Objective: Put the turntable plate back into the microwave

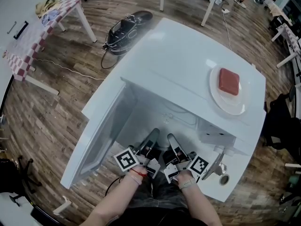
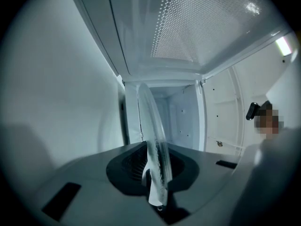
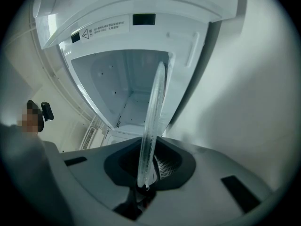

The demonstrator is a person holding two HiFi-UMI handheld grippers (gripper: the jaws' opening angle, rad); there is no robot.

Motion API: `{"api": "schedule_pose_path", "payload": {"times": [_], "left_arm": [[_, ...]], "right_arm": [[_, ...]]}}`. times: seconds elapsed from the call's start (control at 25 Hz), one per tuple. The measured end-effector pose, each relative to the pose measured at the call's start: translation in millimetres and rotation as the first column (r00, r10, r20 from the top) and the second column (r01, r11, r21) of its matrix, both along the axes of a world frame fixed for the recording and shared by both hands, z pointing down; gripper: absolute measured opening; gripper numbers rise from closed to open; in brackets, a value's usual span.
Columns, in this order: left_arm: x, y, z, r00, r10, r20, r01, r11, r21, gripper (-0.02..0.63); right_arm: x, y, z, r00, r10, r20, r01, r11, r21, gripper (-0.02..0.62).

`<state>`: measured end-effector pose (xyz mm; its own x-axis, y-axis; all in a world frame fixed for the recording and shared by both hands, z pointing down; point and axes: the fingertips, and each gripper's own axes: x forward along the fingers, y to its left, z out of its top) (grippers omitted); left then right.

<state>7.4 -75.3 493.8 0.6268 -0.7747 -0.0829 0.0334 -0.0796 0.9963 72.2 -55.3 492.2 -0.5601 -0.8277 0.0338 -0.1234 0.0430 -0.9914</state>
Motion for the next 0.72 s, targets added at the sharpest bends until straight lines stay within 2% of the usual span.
{"api": "schedule_pose_path", "payload": {"times": [0.44,0.72], "left_arm": [[4.9,-12.4,1.6,1.0,-0.007,-0.009,0.007,1.0,0.001,0.046],[6.6,-18.1,3.3,1.0,-0.024,-0.018,0.024,1.0,-0.005,0.04]], "right_arm": [[5.5,-11.8,2.6,1.0,0.023,0.001,-0.023,1.0,-0.004,0.051],[6.2,-15.7,5.8,0.999,0.015,-0.049,-0.015,1.0,-0.006,0.051]]}}
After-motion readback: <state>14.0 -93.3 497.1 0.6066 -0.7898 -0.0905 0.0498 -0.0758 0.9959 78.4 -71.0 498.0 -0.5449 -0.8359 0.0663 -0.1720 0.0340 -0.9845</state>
